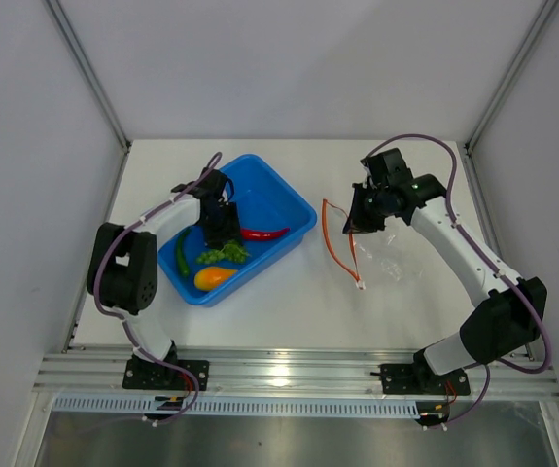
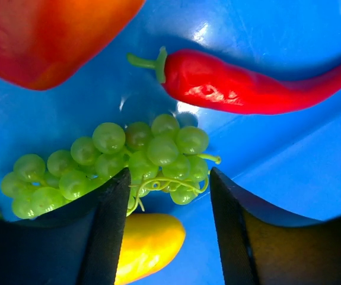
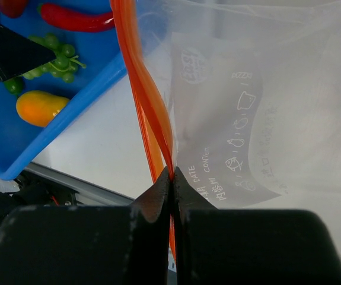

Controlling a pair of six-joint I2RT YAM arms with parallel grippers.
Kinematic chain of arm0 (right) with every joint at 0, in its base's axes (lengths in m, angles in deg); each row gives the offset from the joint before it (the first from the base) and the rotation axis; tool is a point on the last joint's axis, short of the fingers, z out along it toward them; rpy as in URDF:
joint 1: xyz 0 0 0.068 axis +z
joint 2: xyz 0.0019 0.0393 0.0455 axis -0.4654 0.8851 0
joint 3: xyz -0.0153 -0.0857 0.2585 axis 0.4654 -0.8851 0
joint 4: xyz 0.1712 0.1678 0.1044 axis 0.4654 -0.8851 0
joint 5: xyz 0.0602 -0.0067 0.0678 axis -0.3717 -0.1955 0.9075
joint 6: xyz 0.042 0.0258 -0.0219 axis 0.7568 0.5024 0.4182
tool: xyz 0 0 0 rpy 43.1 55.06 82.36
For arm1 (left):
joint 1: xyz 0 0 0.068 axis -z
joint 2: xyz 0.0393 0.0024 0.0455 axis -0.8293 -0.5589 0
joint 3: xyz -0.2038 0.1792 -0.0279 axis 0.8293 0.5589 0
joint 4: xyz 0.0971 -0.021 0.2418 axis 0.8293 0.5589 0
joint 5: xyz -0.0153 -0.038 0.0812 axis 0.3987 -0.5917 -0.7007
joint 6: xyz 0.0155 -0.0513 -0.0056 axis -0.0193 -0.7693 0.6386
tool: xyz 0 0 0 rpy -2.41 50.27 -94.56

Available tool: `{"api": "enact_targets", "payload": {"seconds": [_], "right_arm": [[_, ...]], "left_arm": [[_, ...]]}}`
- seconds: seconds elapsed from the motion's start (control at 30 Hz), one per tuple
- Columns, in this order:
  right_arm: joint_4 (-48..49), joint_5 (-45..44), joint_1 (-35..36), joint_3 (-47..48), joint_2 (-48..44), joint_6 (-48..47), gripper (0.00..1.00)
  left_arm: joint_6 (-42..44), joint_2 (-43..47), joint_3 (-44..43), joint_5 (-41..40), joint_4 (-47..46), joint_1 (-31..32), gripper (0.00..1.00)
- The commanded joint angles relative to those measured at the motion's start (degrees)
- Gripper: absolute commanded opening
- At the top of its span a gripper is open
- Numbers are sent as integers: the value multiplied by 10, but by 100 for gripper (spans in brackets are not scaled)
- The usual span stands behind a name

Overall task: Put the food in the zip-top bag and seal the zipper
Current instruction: Pick up the fake fruit from the bin.

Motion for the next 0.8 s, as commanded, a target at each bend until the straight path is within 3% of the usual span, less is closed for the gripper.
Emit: {"api": "enact_targets", "payload": {"seconds": [0.0,0.1,0.3,0.5,0.63,0.77], "right_arm": [[-7,7,-10,20,-2,1,0],[-8,9,-14,16,-5,-3,0],[0,17,-19,1,-14,-6,0],[2,23,-25,-2,-13,-11,0],[5,26,-25,-3,-11,-14,0],[6,26,-25,-1,-13,-14,0]], "left_arm": [[-6,-4,-19,18,-19,6,57],[-6,-6,-15,15,-22,8,52],[-6,-5,-18,8,-19,13,28],[-2,7,-25,-8,-6,13,17],[-1,20,-34,-15,13,13,1],[4,43,-54,-26,35,13,0]]}}
